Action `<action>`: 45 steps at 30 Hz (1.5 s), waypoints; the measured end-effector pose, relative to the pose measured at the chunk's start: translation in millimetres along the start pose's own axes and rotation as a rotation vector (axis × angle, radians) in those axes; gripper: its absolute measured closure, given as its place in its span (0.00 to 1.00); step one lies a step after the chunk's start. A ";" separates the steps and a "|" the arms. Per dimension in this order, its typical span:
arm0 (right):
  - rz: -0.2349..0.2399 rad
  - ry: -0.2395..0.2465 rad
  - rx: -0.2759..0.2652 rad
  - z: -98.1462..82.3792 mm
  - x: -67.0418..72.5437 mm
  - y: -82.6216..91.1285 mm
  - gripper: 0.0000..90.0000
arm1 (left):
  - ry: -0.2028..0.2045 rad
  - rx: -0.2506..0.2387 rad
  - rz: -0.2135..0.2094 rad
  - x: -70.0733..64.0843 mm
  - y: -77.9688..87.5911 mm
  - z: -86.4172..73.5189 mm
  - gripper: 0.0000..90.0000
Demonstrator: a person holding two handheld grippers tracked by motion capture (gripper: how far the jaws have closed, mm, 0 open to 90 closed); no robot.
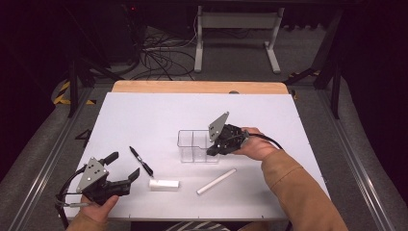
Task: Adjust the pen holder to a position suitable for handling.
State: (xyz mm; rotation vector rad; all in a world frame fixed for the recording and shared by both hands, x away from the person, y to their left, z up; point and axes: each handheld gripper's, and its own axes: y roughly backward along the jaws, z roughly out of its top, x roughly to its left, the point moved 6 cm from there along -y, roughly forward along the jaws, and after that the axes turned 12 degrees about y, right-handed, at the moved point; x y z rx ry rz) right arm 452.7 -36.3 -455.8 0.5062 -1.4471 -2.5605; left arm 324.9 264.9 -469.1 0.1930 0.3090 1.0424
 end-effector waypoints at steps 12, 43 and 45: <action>-0.006 -0.007 0.019 -4.8 0.1 -2.3 0.97 | -0.003 0.001 -0.001 -0.5 -0.5 -0.3 0.12; -0.235 -0.203 -0.227 18.9 -0.7 32.2 0.30 | 0.000 -0.012 0.000 0.7 2.2 3.1 0.12; -0.251 -0.207 -0.239 21.1 0.0 34.0 0.29 | -0.002 -0.013 0.003 0.7 2.2 3.6 0.12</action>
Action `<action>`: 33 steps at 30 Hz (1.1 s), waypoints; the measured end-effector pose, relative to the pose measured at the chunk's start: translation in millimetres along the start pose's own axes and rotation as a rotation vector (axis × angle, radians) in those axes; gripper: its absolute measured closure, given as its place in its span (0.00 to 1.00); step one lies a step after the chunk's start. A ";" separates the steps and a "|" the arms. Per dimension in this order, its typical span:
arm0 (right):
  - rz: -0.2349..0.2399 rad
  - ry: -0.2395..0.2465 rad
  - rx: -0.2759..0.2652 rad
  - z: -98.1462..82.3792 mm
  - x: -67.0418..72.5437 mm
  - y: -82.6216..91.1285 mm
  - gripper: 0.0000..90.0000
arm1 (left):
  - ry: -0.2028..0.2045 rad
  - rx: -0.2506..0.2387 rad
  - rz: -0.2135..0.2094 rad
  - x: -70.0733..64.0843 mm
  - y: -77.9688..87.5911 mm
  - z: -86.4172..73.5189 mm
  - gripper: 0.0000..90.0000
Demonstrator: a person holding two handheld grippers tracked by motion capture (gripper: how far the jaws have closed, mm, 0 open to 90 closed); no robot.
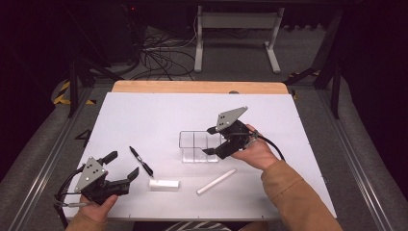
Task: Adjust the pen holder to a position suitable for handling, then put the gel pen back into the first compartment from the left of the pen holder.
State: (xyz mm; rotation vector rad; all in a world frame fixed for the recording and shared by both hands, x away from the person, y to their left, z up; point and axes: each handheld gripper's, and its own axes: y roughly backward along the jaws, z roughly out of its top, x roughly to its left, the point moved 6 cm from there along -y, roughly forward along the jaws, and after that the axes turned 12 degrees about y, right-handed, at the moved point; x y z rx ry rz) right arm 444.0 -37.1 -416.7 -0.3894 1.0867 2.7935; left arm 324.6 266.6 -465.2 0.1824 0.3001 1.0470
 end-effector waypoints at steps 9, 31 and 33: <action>-0.090 -0.060 -0.087 8.3 -1.2 11.4 0.22 | 0.002 -0.004 -0.004 0.2 -1.6 0.9 0.12; -0.251 -0.170 -0.258 10.2 5.0 38.7 0.02 | 0.013 -0.019 0.003 2.5 -0.4 6.6 0.12; -0.255 -0.180 -0.279 11.4 6.5 41.4 0.01 | 0.016 -0.020 0.001 3.1 0.1 7.1 0.12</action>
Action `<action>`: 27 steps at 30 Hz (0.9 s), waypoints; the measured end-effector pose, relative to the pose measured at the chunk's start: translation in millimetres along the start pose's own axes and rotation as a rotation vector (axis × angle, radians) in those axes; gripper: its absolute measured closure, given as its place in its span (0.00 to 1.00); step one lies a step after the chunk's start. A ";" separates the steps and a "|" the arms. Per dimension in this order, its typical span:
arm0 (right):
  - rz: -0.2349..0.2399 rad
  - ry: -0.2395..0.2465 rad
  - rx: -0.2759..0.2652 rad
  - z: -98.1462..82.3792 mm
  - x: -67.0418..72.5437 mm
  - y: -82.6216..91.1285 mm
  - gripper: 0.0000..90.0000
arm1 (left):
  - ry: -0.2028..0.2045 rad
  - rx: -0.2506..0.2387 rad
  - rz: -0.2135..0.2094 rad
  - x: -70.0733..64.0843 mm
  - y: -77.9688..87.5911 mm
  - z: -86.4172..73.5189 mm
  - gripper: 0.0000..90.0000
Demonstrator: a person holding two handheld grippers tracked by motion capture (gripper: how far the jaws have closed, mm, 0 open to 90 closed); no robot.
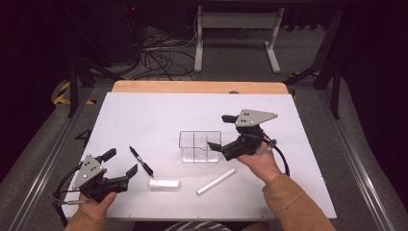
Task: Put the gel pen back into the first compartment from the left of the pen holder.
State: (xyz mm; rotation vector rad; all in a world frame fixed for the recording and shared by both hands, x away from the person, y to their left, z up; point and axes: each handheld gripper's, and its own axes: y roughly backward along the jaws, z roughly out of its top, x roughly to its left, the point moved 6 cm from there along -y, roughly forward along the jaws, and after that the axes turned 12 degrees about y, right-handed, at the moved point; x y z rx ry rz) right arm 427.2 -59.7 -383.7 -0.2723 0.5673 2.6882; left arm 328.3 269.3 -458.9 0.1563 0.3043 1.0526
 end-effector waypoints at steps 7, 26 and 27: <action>-0.023 -0.019 -0.032 6.3 5.0 2.2 0.00 | -0.003 -0.002 -0.001 -1.0 -0.2 0.4 0.12; -0.155 -0.045 0.059 11.9 14.5 -3.9 0.01 | -0.006 -0.002 0.000 -1.1 0.3 0.1 0.12; -0.170 -0.031 0.072 12.4 16.4 -3.4 0.03 | -0.005 -0.002 0.000 -1.1 0.2 0.1 0.12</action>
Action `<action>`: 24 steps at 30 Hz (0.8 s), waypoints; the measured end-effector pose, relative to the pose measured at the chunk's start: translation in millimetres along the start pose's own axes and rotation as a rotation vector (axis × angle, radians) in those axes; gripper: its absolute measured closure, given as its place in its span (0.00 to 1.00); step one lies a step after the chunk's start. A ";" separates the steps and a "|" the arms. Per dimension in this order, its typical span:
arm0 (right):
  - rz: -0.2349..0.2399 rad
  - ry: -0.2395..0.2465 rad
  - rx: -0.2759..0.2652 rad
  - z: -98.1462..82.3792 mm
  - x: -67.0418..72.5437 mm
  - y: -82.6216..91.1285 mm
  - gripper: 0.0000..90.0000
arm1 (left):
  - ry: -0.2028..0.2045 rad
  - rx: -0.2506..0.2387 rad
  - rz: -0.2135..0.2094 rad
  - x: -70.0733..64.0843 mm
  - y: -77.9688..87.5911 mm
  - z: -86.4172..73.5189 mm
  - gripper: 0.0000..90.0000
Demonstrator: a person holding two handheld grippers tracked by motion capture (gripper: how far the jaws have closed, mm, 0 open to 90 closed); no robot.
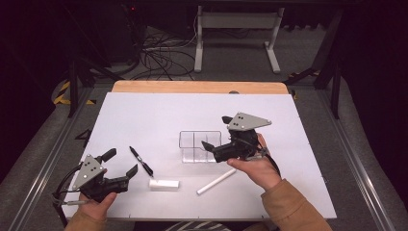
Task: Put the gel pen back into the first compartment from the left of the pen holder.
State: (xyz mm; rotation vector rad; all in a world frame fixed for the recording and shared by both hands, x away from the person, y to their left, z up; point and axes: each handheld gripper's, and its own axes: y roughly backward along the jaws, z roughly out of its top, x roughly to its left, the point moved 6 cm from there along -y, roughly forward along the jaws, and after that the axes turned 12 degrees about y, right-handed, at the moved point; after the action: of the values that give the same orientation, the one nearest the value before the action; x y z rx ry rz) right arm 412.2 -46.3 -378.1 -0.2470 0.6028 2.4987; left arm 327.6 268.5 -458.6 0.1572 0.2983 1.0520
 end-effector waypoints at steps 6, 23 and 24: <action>-0.008 0.004 0.034 -0.5 4.2 0.5 0.14 | -0.002 0.000 0.000 -0.1 0.3 0.2 0.12; 0.000 -0.001 0.057 5.0 9.6 -2.8 0.25 | -0.009 0.001 0.005 -0.1 1.3 0.2 0.12; 0.004 -0.002 0.062 5.8 10.6 -3.8 0.25 | -0.008 -0.001 0.005 -0.1 1.4 0.2 0.12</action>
State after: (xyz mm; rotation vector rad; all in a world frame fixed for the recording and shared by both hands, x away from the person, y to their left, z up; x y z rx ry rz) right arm 405.2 -35.8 -377.4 -0.2198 0.6790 2.4792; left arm 326.4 269.1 -458.0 0.1618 0.2903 1.0564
